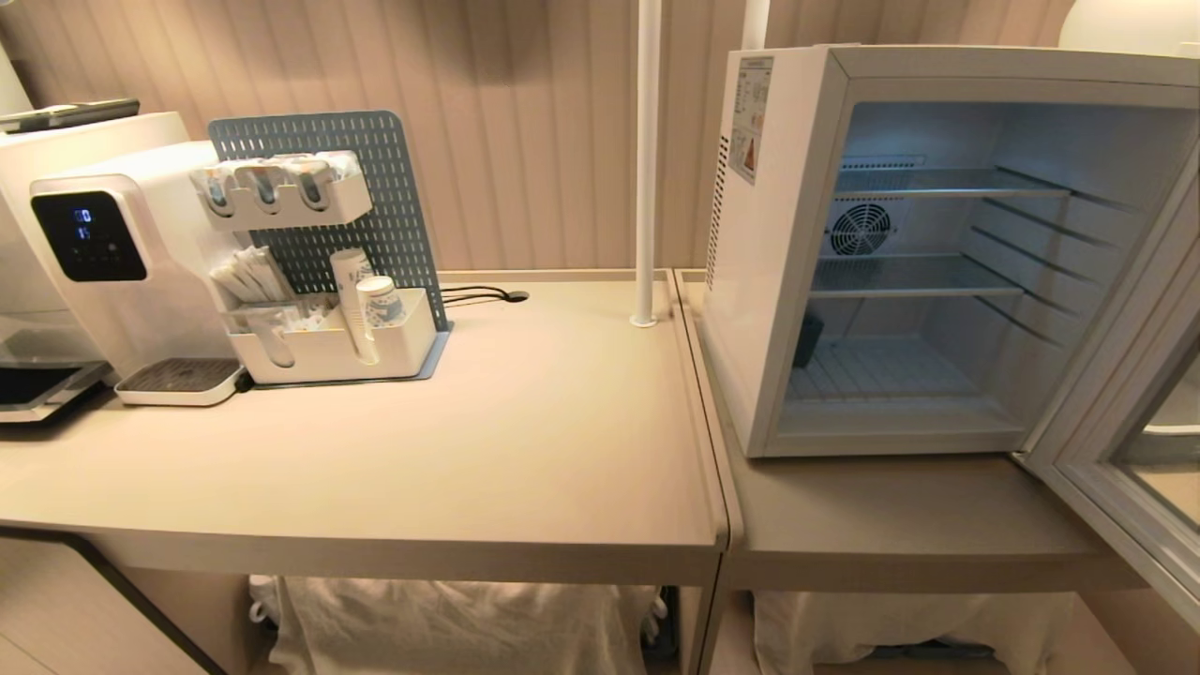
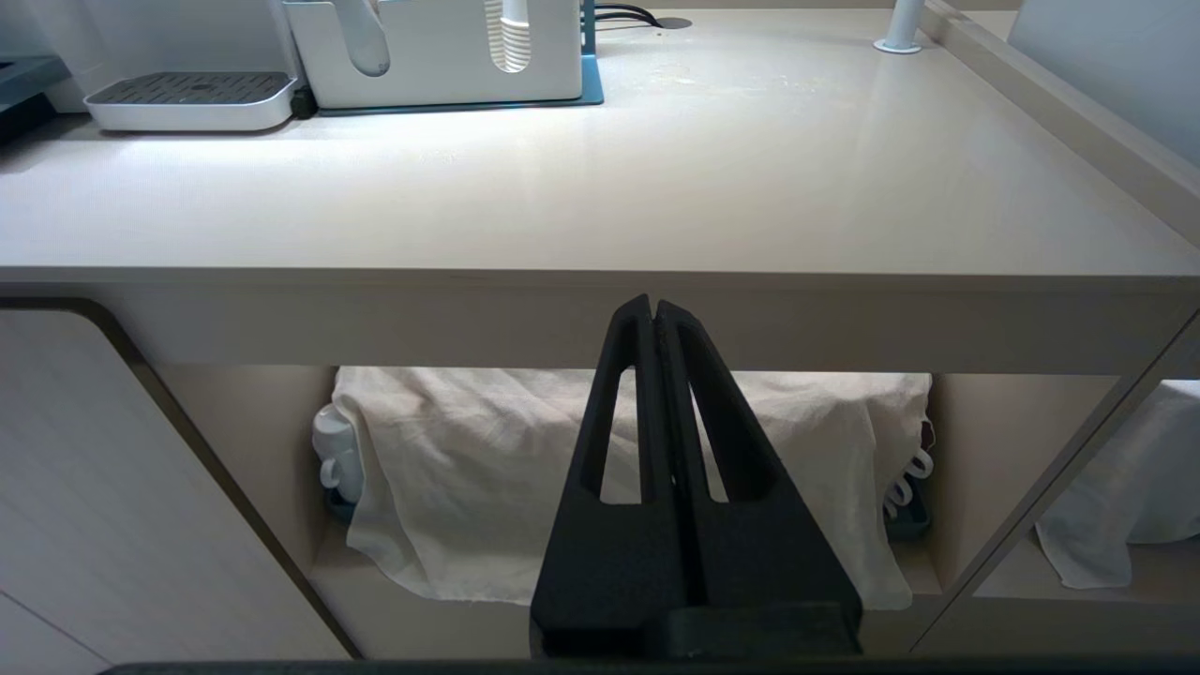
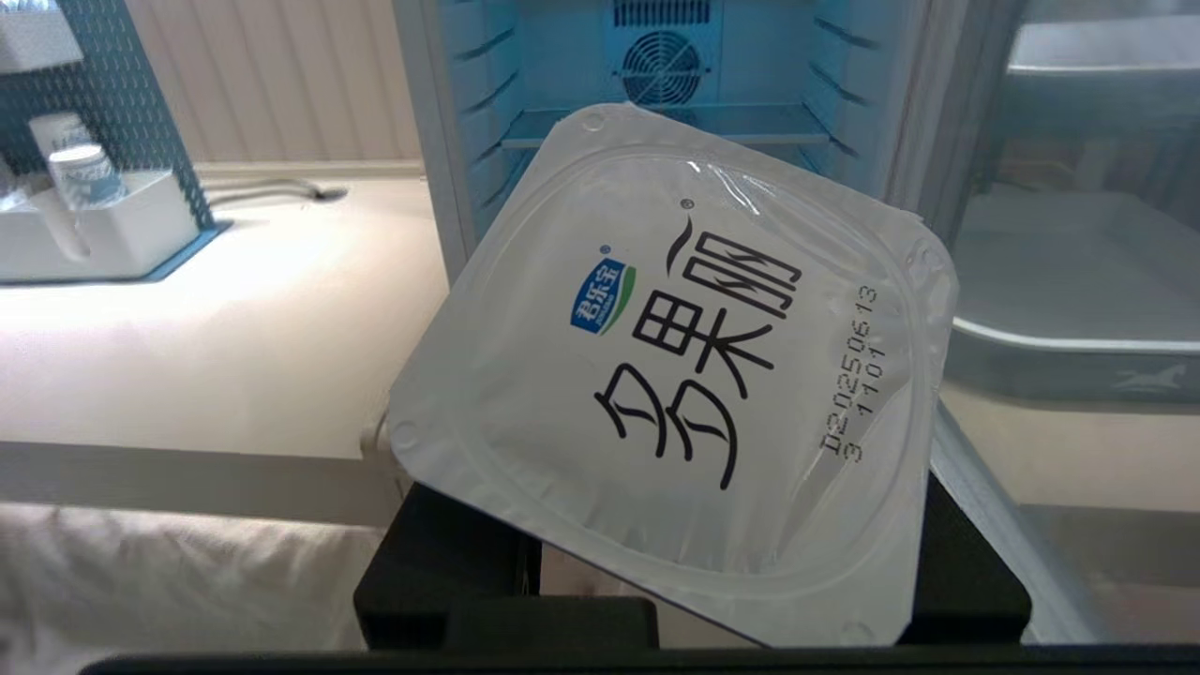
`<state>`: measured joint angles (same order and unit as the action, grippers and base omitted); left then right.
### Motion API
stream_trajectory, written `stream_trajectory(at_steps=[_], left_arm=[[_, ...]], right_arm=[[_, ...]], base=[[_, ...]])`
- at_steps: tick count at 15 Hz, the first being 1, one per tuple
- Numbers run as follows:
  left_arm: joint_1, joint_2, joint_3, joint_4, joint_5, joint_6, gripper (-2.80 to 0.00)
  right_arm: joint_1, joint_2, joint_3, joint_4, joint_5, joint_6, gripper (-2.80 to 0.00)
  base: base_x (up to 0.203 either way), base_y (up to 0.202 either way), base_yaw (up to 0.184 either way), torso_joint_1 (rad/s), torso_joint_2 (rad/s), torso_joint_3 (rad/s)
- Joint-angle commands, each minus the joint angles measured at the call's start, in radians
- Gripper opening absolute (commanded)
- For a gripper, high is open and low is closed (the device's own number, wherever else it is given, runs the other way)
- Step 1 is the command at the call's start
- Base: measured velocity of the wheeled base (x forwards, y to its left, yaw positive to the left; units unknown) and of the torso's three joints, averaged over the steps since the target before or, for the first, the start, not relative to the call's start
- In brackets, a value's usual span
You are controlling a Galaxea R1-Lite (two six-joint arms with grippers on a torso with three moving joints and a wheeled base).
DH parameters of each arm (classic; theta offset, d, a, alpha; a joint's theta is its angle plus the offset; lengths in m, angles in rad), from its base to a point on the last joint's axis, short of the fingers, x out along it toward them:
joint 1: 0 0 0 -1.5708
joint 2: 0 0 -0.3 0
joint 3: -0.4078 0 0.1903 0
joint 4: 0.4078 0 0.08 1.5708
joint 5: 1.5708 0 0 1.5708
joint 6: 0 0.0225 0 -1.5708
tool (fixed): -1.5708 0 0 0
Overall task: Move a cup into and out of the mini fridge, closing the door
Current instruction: Put the yoghurt in the freezer
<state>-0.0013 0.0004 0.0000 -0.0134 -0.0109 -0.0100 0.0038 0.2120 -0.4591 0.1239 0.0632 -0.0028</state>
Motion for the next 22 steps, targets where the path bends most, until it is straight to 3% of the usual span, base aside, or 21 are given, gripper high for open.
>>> stream_trajectory(at_steps=[1,6,12,16,19,22], left_arm=[[0.0,0.0,0.0,0.0,0.002,-0.004,-2.8],[0.0,0.0,0.0,0.0,0.002,-0.005,-2.8],[0.0,0.0,0.0,0.0,0.002,-0.005,-2.8],[0.0,0.0,0.0,0.0,0.002,-0.005,-2.8],[0.0,0.0,0.0,0.0,0.002,-0.005,-2.8],[0.0,0.0,0.0,0.0,0.002,-0.005,-2.8]], right_arm=[[0.001,0.376,-0.173,0.041,0.035,-0.014,-2.8],[0.029,1.033,-0.379,0.036,0.102,-0.101,-2.8],[0.058,1.63,-0.452,-0.348,0.136,-0.133,-2.8],[0.022,1.797,-0.554,-0.487,0.151,-0.128,-2.8],[-0.012,1.849,-0.53,-0.64,0.142,-0.041,-2.8],[-0.029,1.871,-0.464,-0.765,0.117,-0.031,-2.8]], base=[[0.0,0.0,0.0,0.0,0.0,0.0],[0.0,0.0,0.0,0.0,0.0,0.0],[0.0,0.0,0.0,0.0,0.0,0.0],[0.0,0.0,0.0,0.0,0.0,0.0],[0.0,0.0,0.0,0.0,0.0,0.0],[0.0,0.0,0.0,0.0,0.0,0.0]])
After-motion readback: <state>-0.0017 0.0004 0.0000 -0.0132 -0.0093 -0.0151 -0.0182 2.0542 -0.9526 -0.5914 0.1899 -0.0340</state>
